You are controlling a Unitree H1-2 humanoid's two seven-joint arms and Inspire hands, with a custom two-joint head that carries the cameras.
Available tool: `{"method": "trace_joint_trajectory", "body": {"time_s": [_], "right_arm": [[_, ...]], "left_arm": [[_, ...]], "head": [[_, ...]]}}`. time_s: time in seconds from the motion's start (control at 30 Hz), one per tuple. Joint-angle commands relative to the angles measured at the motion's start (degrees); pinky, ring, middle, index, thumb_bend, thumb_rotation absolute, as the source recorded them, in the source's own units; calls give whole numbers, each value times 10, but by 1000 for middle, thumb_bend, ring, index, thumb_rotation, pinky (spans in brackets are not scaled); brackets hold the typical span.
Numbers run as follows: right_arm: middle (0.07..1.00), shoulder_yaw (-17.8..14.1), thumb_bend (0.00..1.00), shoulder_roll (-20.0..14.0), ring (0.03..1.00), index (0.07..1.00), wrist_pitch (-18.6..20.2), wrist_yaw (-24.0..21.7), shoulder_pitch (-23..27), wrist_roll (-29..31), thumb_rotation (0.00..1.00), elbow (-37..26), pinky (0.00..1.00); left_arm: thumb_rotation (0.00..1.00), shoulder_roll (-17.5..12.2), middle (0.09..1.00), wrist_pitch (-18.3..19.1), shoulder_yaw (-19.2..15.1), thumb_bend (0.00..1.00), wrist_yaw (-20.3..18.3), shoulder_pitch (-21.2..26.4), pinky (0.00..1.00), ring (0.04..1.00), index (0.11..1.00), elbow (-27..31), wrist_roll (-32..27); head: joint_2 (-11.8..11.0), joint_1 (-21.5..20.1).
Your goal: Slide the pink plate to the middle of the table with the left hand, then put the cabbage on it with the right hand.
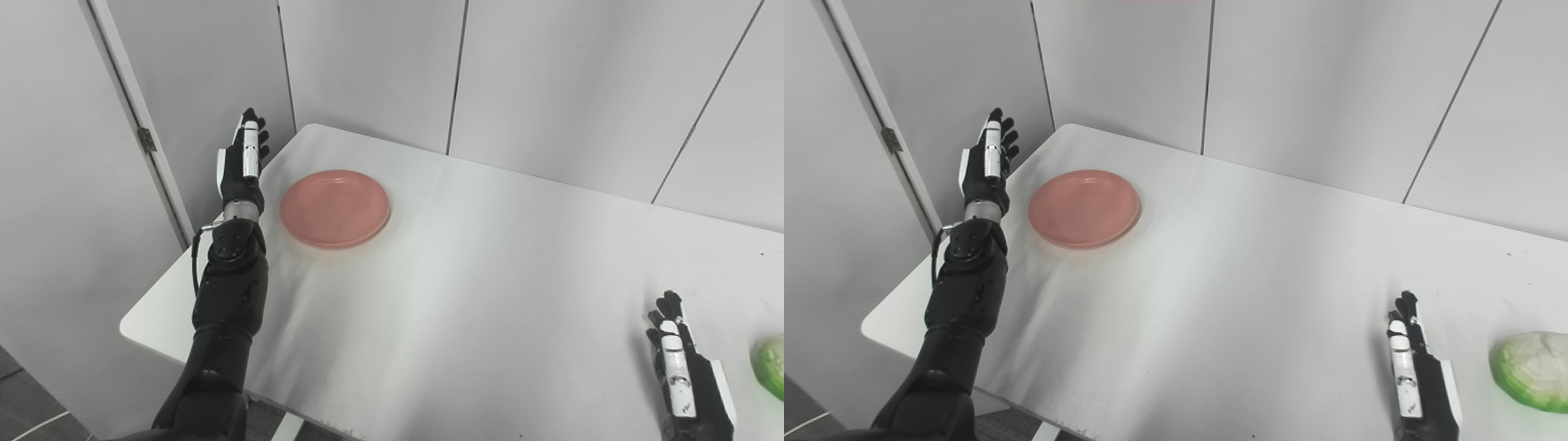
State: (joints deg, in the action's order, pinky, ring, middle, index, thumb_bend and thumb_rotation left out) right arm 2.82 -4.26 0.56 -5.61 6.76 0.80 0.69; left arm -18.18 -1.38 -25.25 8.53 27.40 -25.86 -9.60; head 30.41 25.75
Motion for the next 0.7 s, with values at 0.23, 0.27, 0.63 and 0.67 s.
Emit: {"method": "trace_joint_trajectory", "body": {"time_s": [0.23,0.27,0.63,0.67], "right_arm": [[1000,-1,98,-2,994,1000,-2,-3,1,0,1000,-11,1000],[1000,-1,98,-2,994,1000,-2,-3,1,1,1000,-11,1000],[999,-1,96,-1,989,1000,0,0,-1,-2,1000,-15,1000],[996,-1,98,-1,986,1000,-1,0,0,-3,1000,-14,1000]], "left_arm": [[1000,-18,930,-34,-2,411,9,26,930,929,929,-34,-7],[1000,-18,927,-34,-1,410,11,25,925,926,922,-36,-6],[1000,-8,919,-17,-2,417,12,26,907,923,899,-63,-30],[1000,-7,906,-15,-1,421,14,26,891,909,887,-66,-31]], "head": [[3,0],[3,0],[9,-3],[10,-3]]}}
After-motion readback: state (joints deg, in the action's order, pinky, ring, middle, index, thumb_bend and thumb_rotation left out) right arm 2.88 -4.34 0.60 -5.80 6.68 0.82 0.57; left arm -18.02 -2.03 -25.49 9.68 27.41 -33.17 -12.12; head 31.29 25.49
